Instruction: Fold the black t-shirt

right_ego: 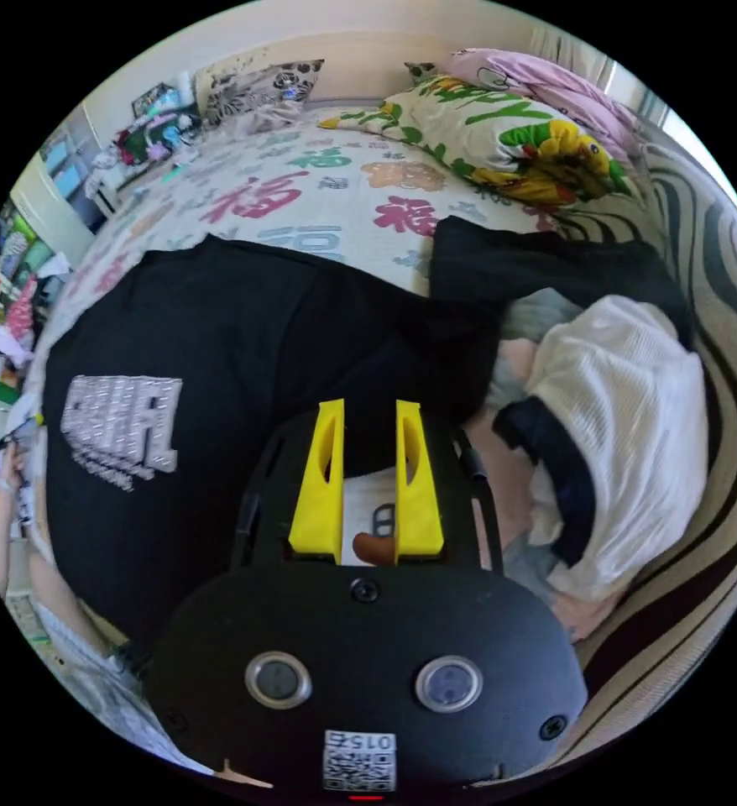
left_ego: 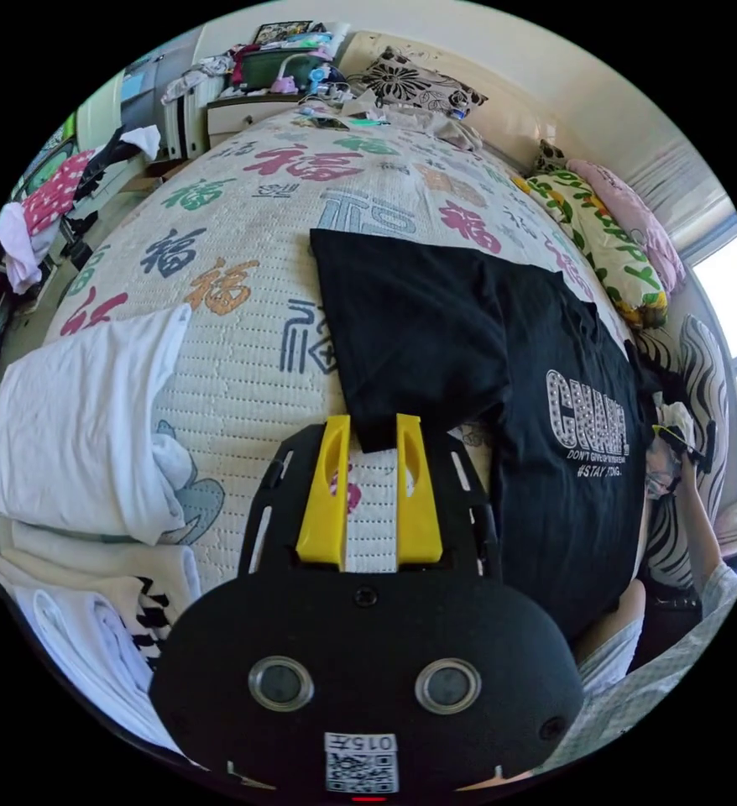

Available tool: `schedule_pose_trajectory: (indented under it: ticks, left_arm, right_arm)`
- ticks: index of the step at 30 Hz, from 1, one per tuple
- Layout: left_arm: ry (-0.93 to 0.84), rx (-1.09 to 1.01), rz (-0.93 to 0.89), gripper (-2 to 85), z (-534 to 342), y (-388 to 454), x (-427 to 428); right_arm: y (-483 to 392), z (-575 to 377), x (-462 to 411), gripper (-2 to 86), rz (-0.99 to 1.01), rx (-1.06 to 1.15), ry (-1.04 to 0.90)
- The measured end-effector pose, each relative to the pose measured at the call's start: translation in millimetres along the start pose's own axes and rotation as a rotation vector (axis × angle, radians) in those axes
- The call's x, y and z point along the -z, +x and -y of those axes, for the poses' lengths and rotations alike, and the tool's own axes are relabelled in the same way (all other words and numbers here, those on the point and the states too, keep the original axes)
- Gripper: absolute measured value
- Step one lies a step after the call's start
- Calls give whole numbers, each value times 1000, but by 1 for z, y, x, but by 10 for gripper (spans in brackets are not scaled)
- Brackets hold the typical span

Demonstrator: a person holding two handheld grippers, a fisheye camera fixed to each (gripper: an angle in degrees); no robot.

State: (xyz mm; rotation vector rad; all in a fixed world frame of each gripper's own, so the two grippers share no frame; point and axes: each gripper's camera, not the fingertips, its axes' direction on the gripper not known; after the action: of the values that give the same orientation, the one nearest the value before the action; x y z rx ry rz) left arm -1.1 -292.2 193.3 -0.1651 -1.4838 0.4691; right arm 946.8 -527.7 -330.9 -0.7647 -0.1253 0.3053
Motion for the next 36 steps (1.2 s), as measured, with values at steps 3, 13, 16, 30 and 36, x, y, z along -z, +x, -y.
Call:
schedule_pose_trajectory:
  ticks: [3,13,16,30,36]
  left_arm:
    - [-15,-16,17,79,2,0,-2]
    - [-36,-4,-30,67,-3,-9,-9]
    - [-43,7,-33,58,-13,-7,-4]
    - [-351,-106,-292,86,-206,63,4]
    - [-483,-135,-188,100,-243,111,-61]
  right_arm:
    - [1,20,-17,103,-270,-15,-66]
    - [53,-8,-18,27,-205,-66,-288]
    - [64,-20,-7,45,-158,-84,-276]
    - [55,-235,37,62,320,-32,-314]
    - [38,-269,9,93,310,5,-399]
